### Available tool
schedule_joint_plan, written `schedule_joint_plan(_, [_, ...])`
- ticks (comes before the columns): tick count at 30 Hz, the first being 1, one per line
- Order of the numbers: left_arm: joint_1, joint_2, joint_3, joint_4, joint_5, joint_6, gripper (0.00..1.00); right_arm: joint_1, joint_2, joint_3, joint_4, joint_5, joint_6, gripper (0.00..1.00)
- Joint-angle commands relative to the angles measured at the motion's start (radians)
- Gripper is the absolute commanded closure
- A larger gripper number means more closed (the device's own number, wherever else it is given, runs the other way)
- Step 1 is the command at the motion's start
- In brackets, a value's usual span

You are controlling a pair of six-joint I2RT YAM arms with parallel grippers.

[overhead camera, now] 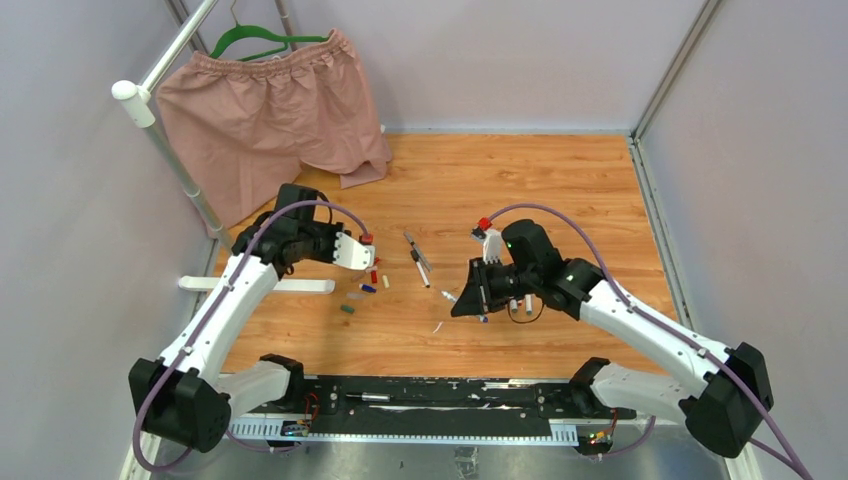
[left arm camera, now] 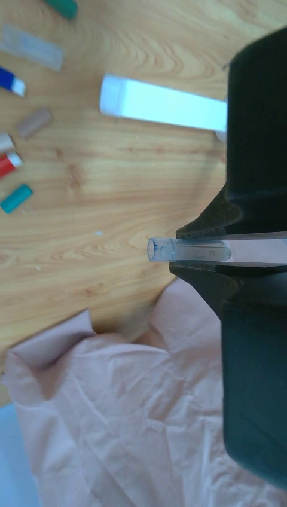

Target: Open the pen caps

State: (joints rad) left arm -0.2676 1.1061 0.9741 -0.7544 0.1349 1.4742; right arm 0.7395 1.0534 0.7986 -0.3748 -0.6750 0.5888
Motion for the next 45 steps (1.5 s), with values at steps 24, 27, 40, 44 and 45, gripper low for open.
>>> schedule_joint_plan(24, [-0.090,0.051,0.008,-0.149,0.201,-0.307,1.00,0.120,0.552,0.025,0.303,1.010,-0.094,0.68])
schedule_joint_plan(27, [-0.091,0.067,-0.003,-0.149,0.198,-0.311,1.00,0.121,0.541,-0.004,0.310,1.015,-0.075,0.64])
schedule_joint_plan(40, [-0.222,0.243,-0.083,-0.040,0.110,-0.376,1.00,0.119,0.294,-0.042,0.245,0.977,-0.042,0.63])
schedule_joint_plan(44, [-0.241,0.302,-0.090,0.003,0.112,-0.419,0.99,0.115,0.196,-0.066,0.211,0.959,-0.024,0.55])
schedule_joint_plan(45, [-0.248,0.315,-0.092,0.007,0.116,-0.433,0.96,0.113,0.173,-0.075,0.201,0.953,-0.017,0.53])
